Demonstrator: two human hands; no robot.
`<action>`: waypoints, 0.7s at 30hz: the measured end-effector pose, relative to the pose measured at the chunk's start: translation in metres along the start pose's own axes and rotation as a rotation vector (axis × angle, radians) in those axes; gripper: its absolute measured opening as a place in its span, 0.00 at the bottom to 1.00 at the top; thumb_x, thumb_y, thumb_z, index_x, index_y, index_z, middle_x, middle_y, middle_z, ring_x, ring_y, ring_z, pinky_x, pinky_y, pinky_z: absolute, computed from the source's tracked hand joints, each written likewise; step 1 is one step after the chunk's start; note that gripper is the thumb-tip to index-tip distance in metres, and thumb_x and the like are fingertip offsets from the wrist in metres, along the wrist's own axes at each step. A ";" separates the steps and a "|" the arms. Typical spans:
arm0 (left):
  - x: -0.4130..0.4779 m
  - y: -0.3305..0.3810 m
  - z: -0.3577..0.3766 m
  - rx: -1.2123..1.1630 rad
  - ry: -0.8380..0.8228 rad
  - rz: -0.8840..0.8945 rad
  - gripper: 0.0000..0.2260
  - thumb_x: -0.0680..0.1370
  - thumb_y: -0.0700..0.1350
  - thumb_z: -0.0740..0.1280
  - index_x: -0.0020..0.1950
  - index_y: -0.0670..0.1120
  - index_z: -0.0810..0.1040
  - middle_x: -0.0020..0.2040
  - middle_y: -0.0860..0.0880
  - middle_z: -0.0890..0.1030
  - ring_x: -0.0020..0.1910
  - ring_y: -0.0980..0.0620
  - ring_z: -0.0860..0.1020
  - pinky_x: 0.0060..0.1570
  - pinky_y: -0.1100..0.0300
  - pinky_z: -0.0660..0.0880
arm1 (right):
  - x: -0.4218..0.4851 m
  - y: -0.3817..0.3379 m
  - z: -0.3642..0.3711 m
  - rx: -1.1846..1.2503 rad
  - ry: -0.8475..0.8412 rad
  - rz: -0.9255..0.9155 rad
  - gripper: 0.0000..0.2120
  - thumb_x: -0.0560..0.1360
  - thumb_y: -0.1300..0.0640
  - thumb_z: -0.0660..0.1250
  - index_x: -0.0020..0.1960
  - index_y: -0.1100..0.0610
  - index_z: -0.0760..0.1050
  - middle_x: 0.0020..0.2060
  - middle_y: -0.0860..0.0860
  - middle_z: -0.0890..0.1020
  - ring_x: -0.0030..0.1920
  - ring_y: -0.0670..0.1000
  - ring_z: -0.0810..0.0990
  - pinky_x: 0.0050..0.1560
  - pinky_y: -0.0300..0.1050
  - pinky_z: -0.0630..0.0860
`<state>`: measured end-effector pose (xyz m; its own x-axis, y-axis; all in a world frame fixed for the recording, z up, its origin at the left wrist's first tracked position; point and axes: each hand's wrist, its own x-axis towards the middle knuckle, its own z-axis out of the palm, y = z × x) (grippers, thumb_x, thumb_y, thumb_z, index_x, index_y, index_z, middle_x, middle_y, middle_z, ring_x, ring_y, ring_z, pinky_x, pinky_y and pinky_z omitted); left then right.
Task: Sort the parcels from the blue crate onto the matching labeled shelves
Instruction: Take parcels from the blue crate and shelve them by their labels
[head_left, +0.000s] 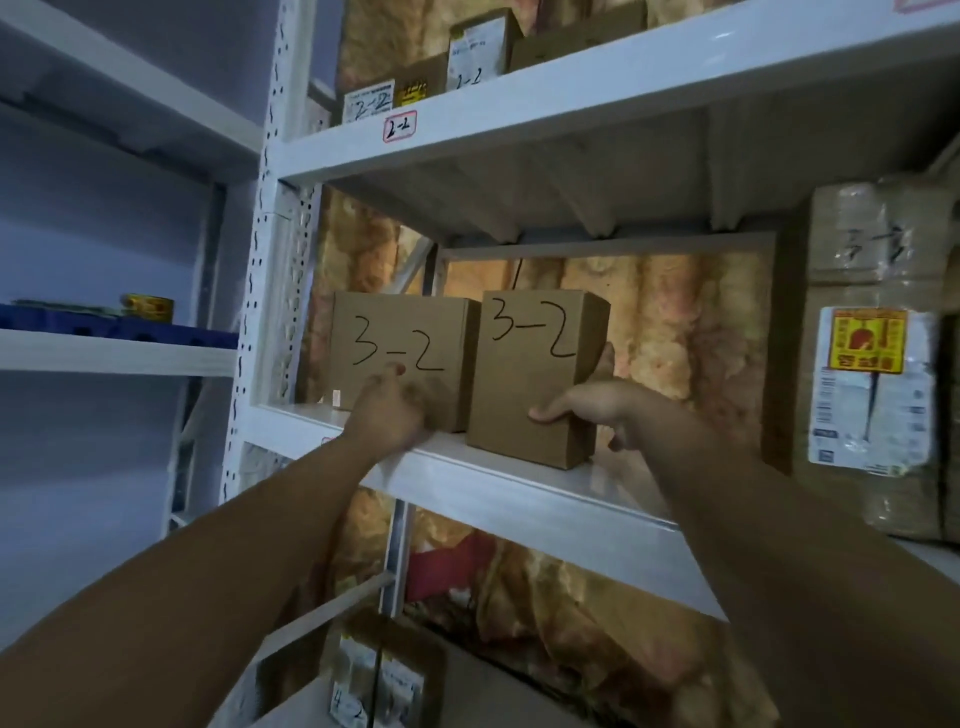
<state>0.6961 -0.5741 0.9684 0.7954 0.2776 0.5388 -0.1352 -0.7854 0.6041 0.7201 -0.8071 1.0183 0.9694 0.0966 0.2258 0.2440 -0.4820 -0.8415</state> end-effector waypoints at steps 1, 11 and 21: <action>0.016 -0.013 0.000 0.052 -0.009 -0.010 0.25 0.76 0.42 0.68 0.71 0.38 0.65 0.68 0.39 0.69 0.66 0.39 0.70 0.64 0.50 0.69 | 0.005 -0.002 -0.002 -0.025 -0.011 0.023 0.60 0.67 0.55 0.79 0.78 0.53 0.33 0.76 0.53 0.60 0.73 0.58 0.62 0.61 0.51 0.63; 0.142 -0.094 0.031 0.216 -0.294 -0.172 0.38 0.68 0.52 0.63 0.73 0.35 0.59 0.64 0.34 0.72 0.61 0.37 0.73 0.62 0.45 0.72 | 0.044 -0.002 0.010 -0.101 -0.055 0.168 0.39 0.65 0.57 0.79 0.72 0.55 0.65 0.70 0.49 0.71 0.71 0.52 0.65 0.72 0.54 0.61; 0.105 -0.075 0.018 0.101 -0.152 0.189 0.50 0.70 0.58 0.73 0.78 0.53 0.40 0.77 0.37 0.47 0.73 0.35 0.58 0.69 0.46 0.63 | 0.055 0.005 0.032 0.106 -0.025 0.077 0.50 0.55 0.61 0.81 0.71 0.47 0.61 0.62 0.47 0.78 0.64 0.51 0.75 0.64 0.54 0.73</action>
<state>0.8002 -0.4957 0.9693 0.8421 0.0401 0.5378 -0.2364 -0.8689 0.4350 0.7755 -0.7766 1.0112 0.9854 0.0855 0.1472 0.1691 -0.3941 -0.9034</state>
